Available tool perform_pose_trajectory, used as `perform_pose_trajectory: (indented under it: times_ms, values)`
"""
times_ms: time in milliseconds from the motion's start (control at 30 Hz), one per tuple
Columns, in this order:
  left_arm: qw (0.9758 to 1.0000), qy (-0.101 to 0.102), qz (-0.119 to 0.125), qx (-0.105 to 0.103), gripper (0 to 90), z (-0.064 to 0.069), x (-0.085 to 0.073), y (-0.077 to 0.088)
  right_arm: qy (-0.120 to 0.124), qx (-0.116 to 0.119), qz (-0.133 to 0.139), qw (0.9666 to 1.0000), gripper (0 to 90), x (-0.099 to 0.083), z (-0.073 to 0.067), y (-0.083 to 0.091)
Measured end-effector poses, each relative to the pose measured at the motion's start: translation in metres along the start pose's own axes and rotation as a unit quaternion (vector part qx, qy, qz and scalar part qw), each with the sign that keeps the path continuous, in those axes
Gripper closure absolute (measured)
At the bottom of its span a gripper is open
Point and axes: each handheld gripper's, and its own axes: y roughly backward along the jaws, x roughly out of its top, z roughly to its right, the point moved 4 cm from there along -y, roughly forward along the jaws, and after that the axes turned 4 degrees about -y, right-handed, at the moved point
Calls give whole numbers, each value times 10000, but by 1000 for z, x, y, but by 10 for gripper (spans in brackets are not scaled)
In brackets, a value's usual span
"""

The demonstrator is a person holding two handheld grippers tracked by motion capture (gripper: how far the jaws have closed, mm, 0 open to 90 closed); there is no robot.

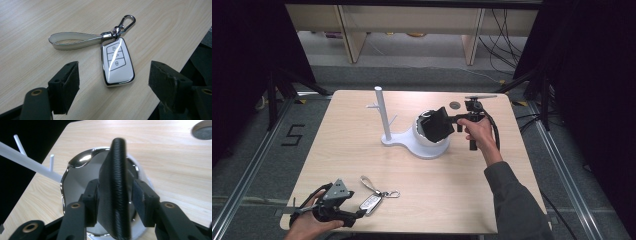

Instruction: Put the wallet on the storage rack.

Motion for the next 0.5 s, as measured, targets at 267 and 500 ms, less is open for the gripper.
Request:
perform_pose_trajectory:
  times_ms: [267,500]
  values:
    - [10000,-4,20,-49,244,0,0,1,74,-21,233,9997,516,2,1,25]
    - [10000,14,-9,4,244,0,0,0,14,19,362,9993,418,-15,-4,56]
